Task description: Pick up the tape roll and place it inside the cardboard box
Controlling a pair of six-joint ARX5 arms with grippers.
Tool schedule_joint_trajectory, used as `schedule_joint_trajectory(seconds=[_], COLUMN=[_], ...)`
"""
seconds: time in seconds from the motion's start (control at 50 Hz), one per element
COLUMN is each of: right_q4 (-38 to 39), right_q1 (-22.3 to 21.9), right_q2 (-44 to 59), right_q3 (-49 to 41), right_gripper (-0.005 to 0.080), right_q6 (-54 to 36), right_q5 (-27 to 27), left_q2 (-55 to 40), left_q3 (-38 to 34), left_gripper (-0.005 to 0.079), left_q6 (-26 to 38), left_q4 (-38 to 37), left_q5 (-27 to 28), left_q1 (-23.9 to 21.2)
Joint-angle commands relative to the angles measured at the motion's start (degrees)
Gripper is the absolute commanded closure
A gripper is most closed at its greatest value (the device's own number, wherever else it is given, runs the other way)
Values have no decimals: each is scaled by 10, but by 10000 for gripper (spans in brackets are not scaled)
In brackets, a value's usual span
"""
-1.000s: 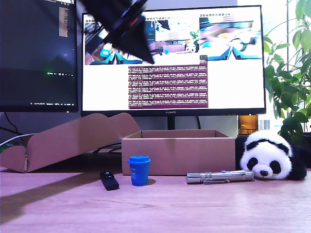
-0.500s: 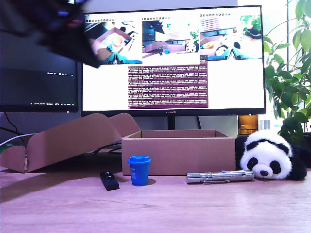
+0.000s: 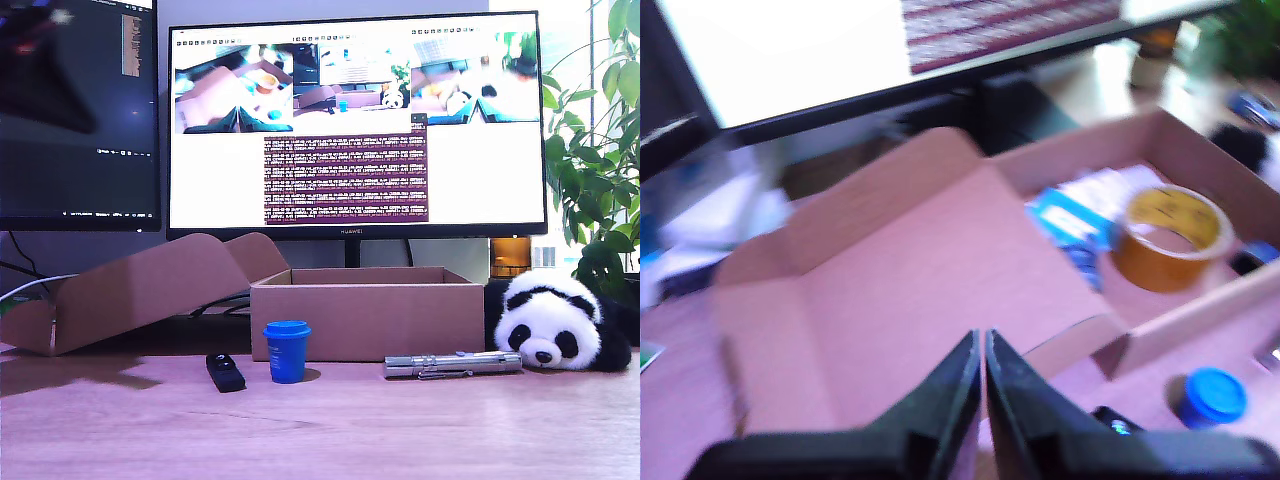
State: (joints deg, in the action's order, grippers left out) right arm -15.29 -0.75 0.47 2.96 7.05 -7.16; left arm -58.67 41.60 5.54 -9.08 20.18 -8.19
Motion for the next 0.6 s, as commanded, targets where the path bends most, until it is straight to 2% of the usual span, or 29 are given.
schedule_joint_trajectory(seconds=[0.0, 0.18, 0.4, 0.58], right_q4=[-15, -22, -22, -22], right_q1=[0, 0, 0, 0], right_q2=[-4, -4, -4, -4], right_q3=[2, 2, 2, 2], right_gripper=[765, 765, 765, 765], right_q6=[1, 1, 1, 1], right_q5=[-2, -2, -2, -2], left_q2=[19, 85, 152, 208], left_q3=[-35, -116, -218, -296], left_gripper=[764, 764, 764, 764], left_q6=[-12, -67, -95, -106], left_q4=[24, 103, 166, 186], left_q5=[-9, -51, -59, -61], left_q1=[11, 29, 30, 31])
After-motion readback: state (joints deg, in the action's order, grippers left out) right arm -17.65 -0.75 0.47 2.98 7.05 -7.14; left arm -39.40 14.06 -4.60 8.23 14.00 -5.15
